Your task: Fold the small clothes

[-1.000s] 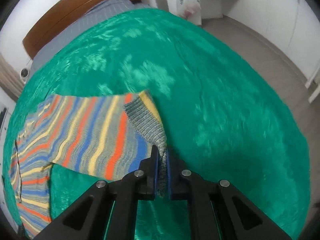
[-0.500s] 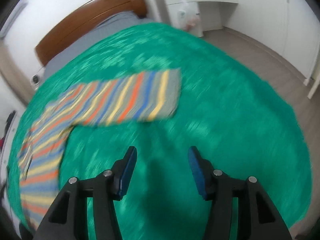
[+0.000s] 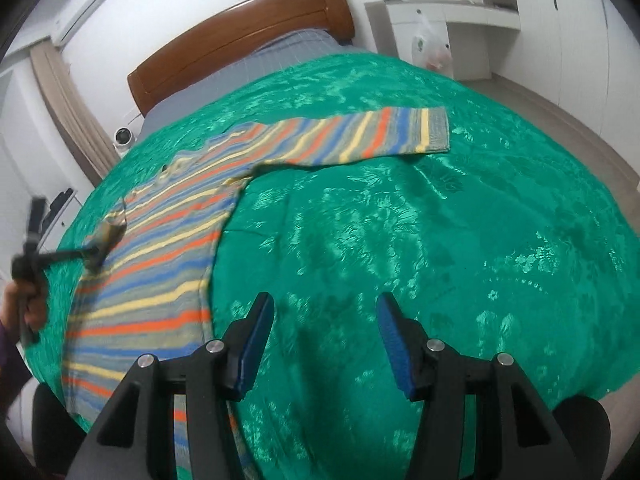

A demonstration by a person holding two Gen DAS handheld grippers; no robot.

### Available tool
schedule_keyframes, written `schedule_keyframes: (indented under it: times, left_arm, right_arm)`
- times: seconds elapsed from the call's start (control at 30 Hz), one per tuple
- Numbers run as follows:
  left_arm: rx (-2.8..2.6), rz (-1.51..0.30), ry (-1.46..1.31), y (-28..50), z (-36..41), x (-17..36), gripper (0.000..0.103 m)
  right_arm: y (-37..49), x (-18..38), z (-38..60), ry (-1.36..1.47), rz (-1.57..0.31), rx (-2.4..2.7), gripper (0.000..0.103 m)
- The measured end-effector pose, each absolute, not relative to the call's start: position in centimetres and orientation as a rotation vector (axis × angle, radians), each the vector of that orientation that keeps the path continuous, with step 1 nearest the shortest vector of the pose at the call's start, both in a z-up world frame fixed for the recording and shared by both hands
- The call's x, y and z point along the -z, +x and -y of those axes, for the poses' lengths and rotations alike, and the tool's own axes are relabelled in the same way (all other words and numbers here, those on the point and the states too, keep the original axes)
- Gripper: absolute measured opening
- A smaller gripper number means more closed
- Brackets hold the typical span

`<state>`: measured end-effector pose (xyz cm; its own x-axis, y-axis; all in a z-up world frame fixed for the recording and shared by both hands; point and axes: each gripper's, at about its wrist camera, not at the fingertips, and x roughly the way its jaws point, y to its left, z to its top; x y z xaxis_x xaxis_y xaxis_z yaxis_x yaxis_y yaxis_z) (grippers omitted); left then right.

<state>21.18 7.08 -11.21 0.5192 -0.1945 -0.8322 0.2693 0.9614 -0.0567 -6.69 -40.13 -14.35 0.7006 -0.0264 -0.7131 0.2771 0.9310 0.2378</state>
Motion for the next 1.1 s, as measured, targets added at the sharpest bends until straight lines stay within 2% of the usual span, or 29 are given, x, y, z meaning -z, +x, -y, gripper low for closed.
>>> schedule_keyframes:
  times: [0.17, 0.37, 0.5, 0.63, 0.8, 0.97, 1.0, 1.03, 1.07, 1.1]
  left_arm:
    - [-0.050, -0.935, -0.147, 23.4, -18.8, 9.8, 0.003]
    - [-0.334, -1.011, -0.295, 23.6, -28.9, 14.1, 0.000]
    - [-0.354, -1.063, -0.334, 23.6, -30.2, 17.2, 0.000]
    - [-0.360, -1.062, -0.305, 23.8, -29.7, 18.2, 0.000]
    - [-0.392, -1.055, -0.286, 23.3, -29.9, 17.8, 0.006]
    - [-0.429, -1.057, -0.277, 21.3, -31.4, 17.4, 0.006]
    - [-0.424, -1.054, -0.276, 20.8, -31.2, 17.1, 0.014]
    - [-0.404, -1.043, -0.278, 19.9, -30.9, 16.6, 0.032]
    - [-0.385, -1.030, -0.279, 19.1, -30.4, 16.2, 0.044]
    - [-0.365, -1.016, -0.278, 18.3, -29.9, 15.8, 0.065]
  right_arm:
    - [-6.6, 14.4, 39.5, 0.333, -0.761, 0.186, 0.053]
    - [-6.5, 15.6, 39.4, 0.334, -0.790, 0.201, 0.053]
    - [-6.3, 16.2, 39.6, 0.348, -0.812, 0.207, 0.053]
    - [-6.1, 16.5, 39.8, 0.346, -0.824, 0.215, 0.053]
    - [-6.1, 16.7, 40.1, 0.355, -0.827, 0.228, 0.053]
    - [-6.5, 16.3, 40.7, 0.373, -0.804, 0.254, 0.058]
    - [-6.4, 16.2, 40.9, 0.376, -0.802, 0.257, 0.058]
    - [-6.4, 15.9, 41.1, 0.375, -0.800, 0.259, 0.058]
    - [-6.3, 15.7, 41.2, 0.371, -0.796, 0.261, 0.059]
    - [-6.3, 15.3, 41.4, 0.363, -0.786, 0.268, 0.061]
